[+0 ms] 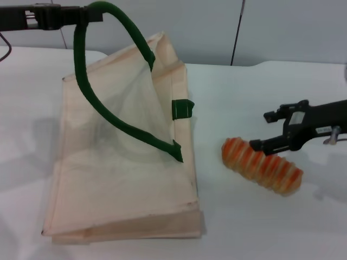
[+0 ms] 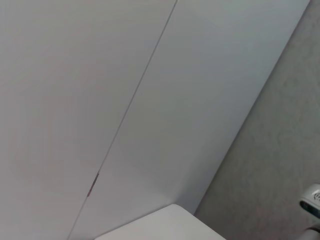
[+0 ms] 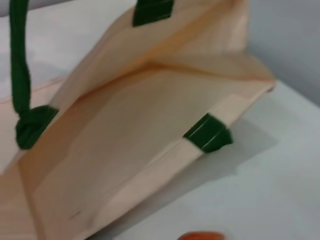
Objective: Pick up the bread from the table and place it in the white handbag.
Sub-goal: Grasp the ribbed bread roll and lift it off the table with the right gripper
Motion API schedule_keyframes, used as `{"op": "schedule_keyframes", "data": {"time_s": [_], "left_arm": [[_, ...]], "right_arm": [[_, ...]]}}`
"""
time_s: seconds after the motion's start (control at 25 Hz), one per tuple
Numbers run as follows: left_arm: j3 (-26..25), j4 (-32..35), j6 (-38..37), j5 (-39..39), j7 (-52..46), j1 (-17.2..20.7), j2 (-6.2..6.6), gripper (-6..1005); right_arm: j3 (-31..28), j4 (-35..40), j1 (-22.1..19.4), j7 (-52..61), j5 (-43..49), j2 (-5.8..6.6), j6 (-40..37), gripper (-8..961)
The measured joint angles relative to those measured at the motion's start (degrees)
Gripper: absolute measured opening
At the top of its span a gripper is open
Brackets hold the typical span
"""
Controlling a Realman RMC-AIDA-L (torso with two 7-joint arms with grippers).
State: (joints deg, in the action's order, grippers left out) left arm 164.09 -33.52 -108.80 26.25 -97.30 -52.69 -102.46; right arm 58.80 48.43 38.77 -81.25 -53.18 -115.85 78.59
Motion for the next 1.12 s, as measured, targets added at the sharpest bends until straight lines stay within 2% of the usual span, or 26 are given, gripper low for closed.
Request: {"op": "schedule_keyframes", "data": {"time_s": [0.32,0.6,1.12], "left_arm": [[0.0,0.14,0.09,0.0,0.0,-0.04,-0.02,144],[0.0,0.33,0.09,0.0,0.0,-0.11,-0.02,144],[0.0,0.39,0.17,0.25,0.0,-0.09,-0.02,144]], "right_arm": [[3.65,-3.7,1.44,1.81,0.41,0.16,-0.14,895],[4.05,-7.95,2.93,1.83,2.5,0.03,-6.69,894],[5.06,-11.98,4.56,1.74,4.98,0.01,-8.23,893]]}}
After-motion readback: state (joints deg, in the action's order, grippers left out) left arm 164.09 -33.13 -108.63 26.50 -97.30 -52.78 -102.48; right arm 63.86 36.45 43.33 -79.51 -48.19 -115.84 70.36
